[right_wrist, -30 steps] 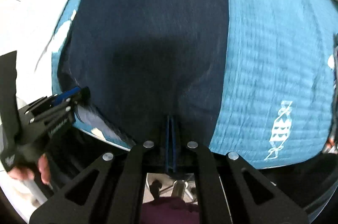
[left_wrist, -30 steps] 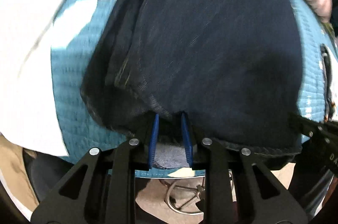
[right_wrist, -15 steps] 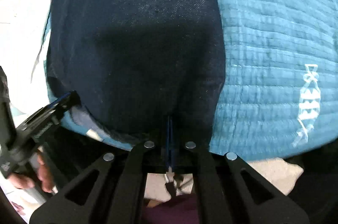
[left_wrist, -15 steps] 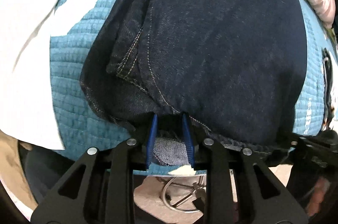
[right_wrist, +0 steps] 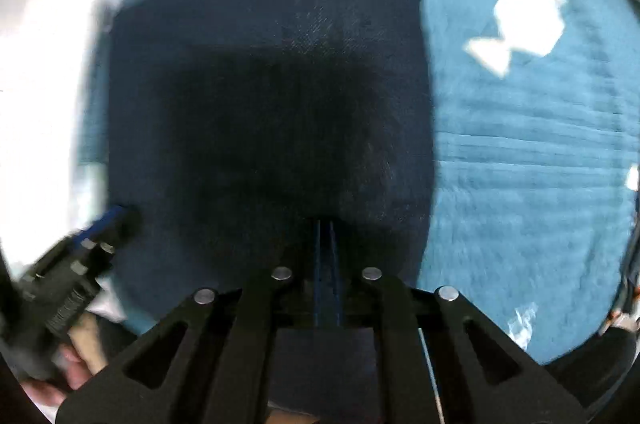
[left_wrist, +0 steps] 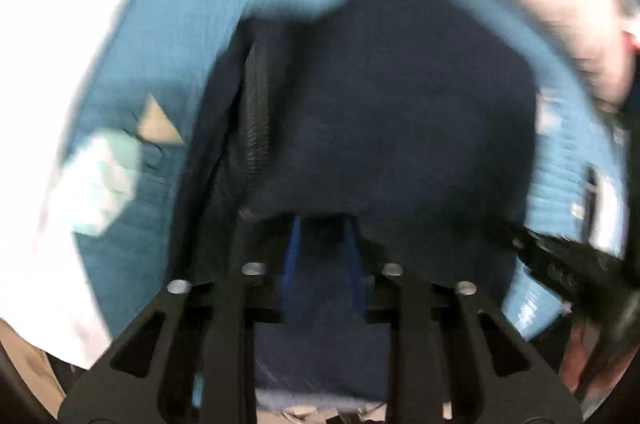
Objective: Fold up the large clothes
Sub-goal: 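Open both tools and lift them off the folded jacket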
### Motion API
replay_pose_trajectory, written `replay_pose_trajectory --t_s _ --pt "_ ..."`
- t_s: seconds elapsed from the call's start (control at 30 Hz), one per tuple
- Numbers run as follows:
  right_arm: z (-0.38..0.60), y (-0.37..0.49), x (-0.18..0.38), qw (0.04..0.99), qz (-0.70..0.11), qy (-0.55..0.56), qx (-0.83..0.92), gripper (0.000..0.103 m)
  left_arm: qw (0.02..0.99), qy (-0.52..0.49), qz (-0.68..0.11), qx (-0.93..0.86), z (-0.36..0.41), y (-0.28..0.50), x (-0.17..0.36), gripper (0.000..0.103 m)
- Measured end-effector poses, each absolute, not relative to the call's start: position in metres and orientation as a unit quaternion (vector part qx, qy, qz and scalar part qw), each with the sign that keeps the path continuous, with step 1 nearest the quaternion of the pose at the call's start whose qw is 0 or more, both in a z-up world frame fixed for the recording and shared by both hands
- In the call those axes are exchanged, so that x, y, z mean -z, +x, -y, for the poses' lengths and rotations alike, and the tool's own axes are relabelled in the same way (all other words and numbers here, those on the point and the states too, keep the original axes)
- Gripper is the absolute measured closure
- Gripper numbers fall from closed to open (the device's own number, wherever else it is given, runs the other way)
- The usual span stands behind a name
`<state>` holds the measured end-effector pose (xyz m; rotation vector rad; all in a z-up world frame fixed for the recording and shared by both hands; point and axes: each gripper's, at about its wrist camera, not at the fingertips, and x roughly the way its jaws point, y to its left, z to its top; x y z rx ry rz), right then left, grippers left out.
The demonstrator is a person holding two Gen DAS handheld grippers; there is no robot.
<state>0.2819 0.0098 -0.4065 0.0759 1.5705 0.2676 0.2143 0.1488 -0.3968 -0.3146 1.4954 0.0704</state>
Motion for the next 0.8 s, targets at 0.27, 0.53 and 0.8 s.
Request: replay_pose_trajectory --t_s 0.27,0.53,0.8 --pt "0.0 0.314 0.349 0.701 -0.692 0.07 -0.157 0.095 0.763 -0.094 -0.64 -0.014 -0.139 0.241 0.338 0.089" --pt "-0.027 0.366 0.401 0.678 -0.718 0.036 -0.154 0.097 0.732 -0.068 -0.675 -0.056 -0.128 0.307 0.404 0.093" --pt "-0.016 0.392 0.347 0.707 -0.687 0.05 -0.159 0.093 0.789 -0.07 -0.61 -0.029 -0.117 0.332 0.328 0.093"
